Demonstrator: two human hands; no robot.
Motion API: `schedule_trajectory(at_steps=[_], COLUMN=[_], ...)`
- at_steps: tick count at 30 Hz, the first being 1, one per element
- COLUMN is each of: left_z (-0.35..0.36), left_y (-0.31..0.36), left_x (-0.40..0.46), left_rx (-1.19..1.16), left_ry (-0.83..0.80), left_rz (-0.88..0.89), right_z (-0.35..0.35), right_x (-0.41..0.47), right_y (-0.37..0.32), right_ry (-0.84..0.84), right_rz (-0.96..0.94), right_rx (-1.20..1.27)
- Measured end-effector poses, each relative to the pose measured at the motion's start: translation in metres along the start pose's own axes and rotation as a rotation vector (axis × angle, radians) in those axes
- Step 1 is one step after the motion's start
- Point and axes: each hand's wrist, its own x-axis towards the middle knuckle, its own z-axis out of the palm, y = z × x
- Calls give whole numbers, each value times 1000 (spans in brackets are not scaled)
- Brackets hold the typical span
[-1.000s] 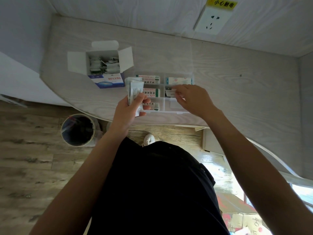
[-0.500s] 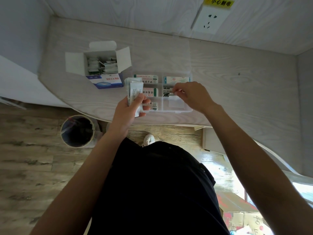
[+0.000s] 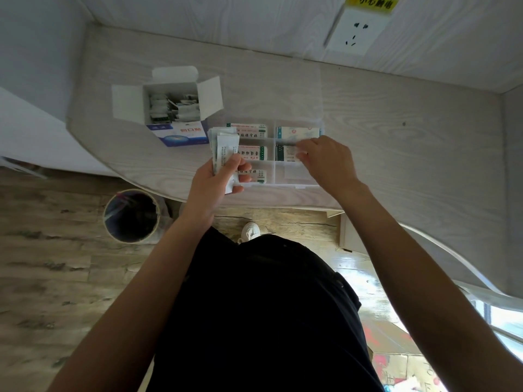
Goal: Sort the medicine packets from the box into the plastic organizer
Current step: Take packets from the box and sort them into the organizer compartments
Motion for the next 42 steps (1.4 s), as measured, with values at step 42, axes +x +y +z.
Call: schedule_trajectory(at_steps=[42], left_z=[11], left_y=[7], left_x=[-14], left_rx=[187], left_ry=[-347], left_rz=[-72], right_z=[-48], right_x=[-31], right_y=[-60], right_ry=[-134], right_rz=[412], right_rx=[1192])
